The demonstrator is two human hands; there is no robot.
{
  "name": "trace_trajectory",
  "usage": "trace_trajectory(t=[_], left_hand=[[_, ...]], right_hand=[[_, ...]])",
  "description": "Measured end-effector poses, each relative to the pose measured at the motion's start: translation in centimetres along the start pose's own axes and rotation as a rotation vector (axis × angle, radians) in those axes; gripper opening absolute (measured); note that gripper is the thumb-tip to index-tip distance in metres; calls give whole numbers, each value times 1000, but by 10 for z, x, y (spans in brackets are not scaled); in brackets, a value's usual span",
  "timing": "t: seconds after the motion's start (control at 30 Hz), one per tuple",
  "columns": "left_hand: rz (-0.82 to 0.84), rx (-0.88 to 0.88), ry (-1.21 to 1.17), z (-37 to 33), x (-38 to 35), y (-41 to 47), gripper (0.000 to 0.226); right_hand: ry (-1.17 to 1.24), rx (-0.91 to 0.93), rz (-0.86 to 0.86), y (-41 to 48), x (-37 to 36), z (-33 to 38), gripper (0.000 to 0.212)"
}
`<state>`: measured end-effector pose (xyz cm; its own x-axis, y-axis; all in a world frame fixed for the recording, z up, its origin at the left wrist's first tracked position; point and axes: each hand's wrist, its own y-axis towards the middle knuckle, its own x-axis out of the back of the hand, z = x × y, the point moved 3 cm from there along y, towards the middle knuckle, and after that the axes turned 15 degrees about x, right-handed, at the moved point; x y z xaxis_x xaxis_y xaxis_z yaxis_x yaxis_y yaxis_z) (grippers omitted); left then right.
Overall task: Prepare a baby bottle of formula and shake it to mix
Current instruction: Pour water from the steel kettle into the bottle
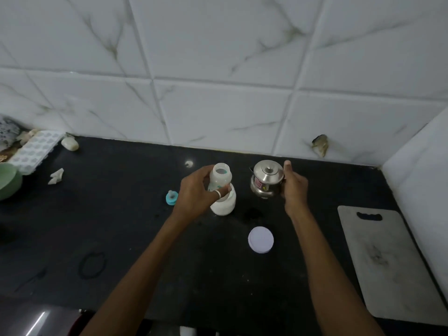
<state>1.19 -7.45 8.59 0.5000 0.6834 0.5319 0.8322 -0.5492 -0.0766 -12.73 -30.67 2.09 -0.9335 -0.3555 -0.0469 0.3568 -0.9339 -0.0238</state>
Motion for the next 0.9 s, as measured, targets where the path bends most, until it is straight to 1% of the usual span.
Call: trace_trajectory(t=[0.13, 0.2, 0.37, 0.47, 0.67, 0.9], left_hand=[[3, -44, -46, -28, 12, 12, 46], [-17, -82, -50, -43, 22, 18, 47], [-74, -148, -55, -78, 53, 38, 65], [-114, -175, -70, -98, 70, 48, 72], [-155, -190, -81, -119, 88, 57, 73], [-154, -197, -92, -124, 99, 58, 65]], right_hand=[[15, 34, -19, -2, -11, 64, 44], [20, 50, 3, -5, -17, 101, 44], [83, 123, 111, -10, -28, 189, 31], [83, 174, 175, -10, -37, 234, 27], [-20, 282, 193, -20, -53, 286, 21], [-277, 426, 250, -34, -81, 330, 21]])
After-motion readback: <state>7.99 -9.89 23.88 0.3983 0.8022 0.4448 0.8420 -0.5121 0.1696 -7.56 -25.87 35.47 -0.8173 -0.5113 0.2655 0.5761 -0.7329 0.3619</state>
